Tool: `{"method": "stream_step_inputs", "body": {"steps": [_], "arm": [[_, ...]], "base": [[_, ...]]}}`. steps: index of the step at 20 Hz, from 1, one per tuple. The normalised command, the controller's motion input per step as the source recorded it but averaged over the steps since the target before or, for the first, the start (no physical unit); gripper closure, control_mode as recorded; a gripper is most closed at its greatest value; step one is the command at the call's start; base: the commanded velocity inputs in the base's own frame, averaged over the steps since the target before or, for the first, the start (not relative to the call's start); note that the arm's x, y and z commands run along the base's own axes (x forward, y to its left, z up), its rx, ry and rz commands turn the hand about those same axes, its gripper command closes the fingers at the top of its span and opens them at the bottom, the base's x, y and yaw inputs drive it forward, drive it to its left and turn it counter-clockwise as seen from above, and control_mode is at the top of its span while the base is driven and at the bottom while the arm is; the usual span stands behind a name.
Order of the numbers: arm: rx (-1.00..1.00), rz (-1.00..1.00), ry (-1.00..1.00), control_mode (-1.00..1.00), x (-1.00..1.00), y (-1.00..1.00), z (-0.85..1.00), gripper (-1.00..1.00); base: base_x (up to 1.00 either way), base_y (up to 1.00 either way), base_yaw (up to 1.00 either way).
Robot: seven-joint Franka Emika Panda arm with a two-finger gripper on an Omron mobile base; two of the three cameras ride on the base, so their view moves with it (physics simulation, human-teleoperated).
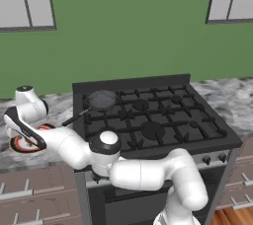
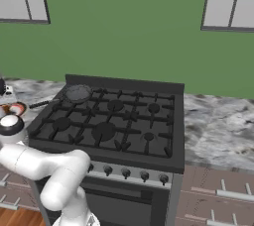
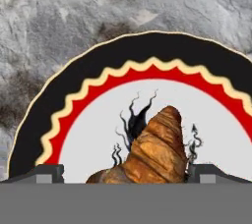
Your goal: Pick the croissant and place it on the pan. Then turn on the stove to warm the croissant.
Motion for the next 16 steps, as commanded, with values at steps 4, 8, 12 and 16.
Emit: {"method": "stream_step_inputs", "body": {"steps": [4,8,12,16], "arm": [[0.00,0.00,0.08,-1.00,-0.26,0.12,-0.30,1.00],[0.00,0.00,0.00,-1.00,-0.05,0.00,0.01,1.00],[0.03,0.00,-0.04,-1.00,-0.01,-0.06,0.48,1.00],[-0.01,0.00,-0.25,-1.00,0.00,-0.21,1.00,1.00]], "base": [[0.00,0.00,0.00],[0.00,0.00,0.00],[0.00,0.00,0.00],[0.00,0.00,0.00]]}}
